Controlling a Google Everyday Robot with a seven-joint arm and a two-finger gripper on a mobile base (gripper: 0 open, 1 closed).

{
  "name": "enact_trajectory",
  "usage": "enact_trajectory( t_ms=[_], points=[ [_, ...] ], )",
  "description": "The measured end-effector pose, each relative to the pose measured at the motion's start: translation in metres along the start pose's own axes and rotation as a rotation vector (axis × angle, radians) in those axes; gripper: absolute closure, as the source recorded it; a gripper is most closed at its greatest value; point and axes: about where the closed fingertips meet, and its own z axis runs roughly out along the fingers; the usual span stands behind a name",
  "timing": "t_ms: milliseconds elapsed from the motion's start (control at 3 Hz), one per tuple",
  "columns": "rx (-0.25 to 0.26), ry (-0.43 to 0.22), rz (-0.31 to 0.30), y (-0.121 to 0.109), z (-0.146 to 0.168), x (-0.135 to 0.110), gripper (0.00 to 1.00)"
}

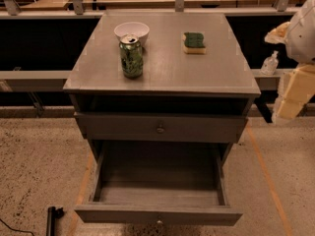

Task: Place sponge into middle drawer

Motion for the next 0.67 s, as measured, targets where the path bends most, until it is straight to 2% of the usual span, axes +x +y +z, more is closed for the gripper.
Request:
enact_trajectory(
  t_ms=[333,667],
  points=[
    [0.130,-0.052,-0.160,-0.053,0.014,-0.003,0.00],
    [0.273,-0.118,-0.326,-0.096,0.027,-0.020,0.00]
  ],
)
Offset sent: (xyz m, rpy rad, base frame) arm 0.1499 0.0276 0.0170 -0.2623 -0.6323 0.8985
